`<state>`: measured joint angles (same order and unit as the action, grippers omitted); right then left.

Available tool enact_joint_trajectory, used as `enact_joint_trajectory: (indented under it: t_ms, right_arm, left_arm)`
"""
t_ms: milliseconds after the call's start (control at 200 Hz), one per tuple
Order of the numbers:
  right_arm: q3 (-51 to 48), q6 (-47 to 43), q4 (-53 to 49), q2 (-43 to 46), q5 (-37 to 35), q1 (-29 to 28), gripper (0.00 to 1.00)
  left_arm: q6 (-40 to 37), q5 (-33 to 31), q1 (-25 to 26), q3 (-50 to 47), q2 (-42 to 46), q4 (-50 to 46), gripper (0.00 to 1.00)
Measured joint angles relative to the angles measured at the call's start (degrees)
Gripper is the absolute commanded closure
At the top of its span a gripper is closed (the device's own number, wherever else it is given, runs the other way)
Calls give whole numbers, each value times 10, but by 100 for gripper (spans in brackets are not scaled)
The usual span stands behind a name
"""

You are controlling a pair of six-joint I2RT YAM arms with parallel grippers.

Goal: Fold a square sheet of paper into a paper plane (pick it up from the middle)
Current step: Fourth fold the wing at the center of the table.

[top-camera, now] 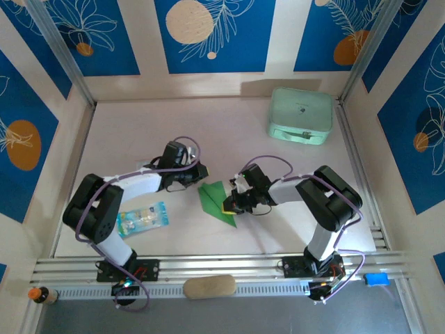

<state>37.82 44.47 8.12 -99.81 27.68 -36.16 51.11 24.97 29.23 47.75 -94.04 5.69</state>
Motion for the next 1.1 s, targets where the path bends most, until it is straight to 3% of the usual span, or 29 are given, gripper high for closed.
enact_joint_trajectory:
  t_ms: [270,585,775,900,1100]
  right_arm:
    - [13,-2,-48,10,-9,0,94]
    - [104,-2,-142,23,-46,-15,93]
    - [180,-2,-145,-37,-65,-36,94]
    - [160,-2,-137,-75,-68,-39,93]
    - [99,0,-75,-46,-52,-36,92]
  left_arm:
    - [14,18,16,-37,-71,27,99]
    - [12,23,13,-43,-75,49,100]
    - [10,23,13,-43,-75,49,100]
    - [9,24,12,-44,-75,50,100]
    - [9,34,8,-51,-75,60,100]
